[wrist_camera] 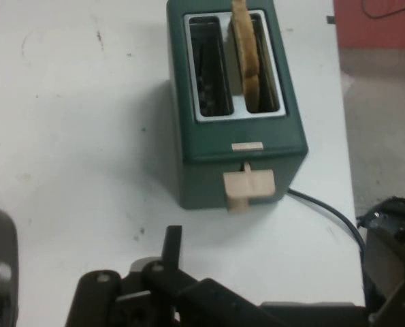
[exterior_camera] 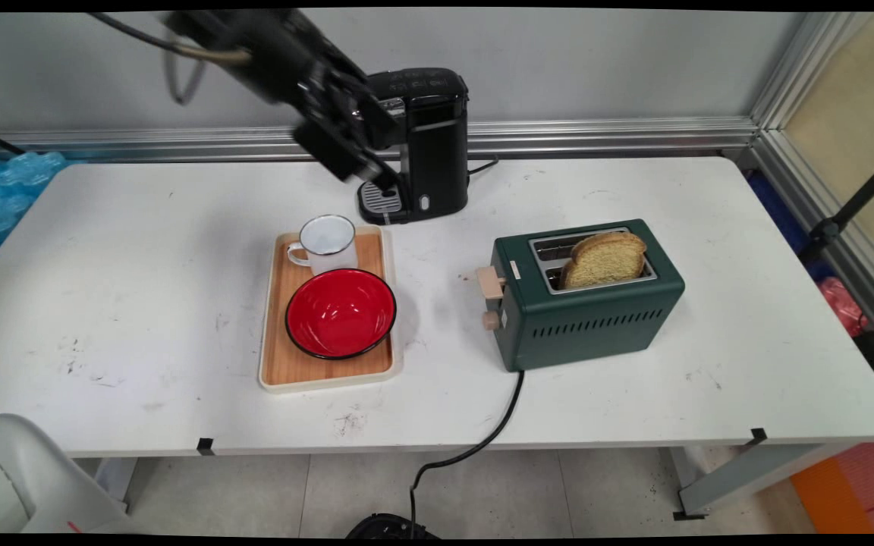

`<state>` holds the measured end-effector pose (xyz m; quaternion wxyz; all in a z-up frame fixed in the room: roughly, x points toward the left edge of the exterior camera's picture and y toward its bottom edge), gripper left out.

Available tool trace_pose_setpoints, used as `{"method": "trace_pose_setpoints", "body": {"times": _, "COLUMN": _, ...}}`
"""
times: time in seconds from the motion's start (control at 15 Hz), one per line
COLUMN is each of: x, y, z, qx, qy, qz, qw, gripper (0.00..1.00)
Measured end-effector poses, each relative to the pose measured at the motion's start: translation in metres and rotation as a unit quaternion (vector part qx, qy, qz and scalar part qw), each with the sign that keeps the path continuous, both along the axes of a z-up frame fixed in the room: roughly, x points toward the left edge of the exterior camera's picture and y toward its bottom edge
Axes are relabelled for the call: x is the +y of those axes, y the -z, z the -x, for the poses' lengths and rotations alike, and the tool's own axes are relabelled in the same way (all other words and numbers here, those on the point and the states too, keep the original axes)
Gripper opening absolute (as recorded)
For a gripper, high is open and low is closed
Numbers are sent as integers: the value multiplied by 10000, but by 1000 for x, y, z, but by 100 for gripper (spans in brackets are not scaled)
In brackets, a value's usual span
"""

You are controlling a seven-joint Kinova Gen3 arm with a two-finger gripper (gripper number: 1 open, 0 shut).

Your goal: Press the toaster switch

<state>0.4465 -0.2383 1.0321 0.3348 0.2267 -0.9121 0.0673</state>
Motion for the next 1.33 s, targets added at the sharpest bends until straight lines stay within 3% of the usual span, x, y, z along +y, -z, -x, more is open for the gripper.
{"method": "trace_pose_setpoints", "body": {"times": 0.33, "x": -24, "y": 36, "z": 49, "qx": -181, "qy": 13, "qz": -23, "qw": 9998, "gripper": 100}}
{"method": "trace_pose_setpoints", "body": {"times": 0.87, "x": -45, "y": 85, "z": 95, "qx": -480, "qy": 0, "qz": -172, "qw": 9987, "gripper": 100}}
{"method": "trace_pose_setpoints", "body": {"times": 0.93, "x": -47, "y": 89, "z": 99, "qx": -502, "qy": -4, "qz": -189, "qw": 9986, "gripper": 0}}
{"method": "trace_pose_setpoints", "body": {"times": 1.33, "x": -54, "y": 112, "z": 116, "qx": -614, "qy": 30, "qz": -306, "qw": 9976, "gripper": 0}}
